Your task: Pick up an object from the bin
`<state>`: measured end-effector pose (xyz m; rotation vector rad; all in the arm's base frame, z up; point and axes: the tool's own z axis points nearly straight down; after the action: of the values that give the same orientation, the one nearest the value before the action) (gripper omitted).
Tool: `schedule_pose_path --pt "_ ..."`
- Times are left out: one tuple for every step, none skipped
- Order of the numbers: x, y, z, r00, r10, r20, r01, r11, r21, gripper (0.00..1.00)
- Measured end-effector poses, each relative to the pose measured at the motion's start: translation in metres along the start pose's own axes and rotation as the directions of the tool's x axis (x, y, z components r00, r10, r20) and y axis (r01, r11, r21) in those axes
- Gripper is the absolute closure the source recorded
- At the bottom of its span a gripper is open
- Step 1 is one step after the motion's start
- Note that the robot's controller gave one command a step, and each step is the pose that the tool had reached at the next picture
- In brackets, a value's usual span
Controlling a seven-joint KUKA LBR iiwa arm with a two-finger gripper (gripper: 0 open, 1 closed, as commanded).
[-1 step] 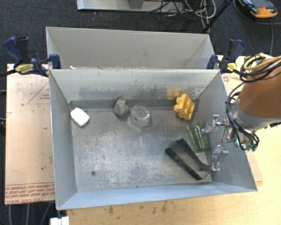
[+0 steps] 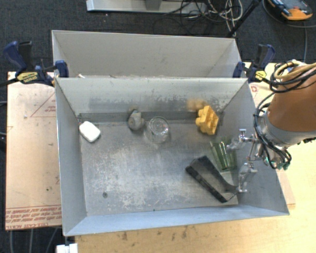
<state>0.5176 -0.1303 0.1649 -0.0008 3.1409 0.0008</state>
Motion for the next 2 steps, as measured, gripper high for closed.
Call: schedule_pose_path --pt "-0.003 0.019 -0.003 0.985 0.17 0.001 -0.17 0.985 0.002 0.0" --pt "-0.021 0.048 0.017 0.928 0.372 0.002 -0.372 0.928 -0.003 0.0"
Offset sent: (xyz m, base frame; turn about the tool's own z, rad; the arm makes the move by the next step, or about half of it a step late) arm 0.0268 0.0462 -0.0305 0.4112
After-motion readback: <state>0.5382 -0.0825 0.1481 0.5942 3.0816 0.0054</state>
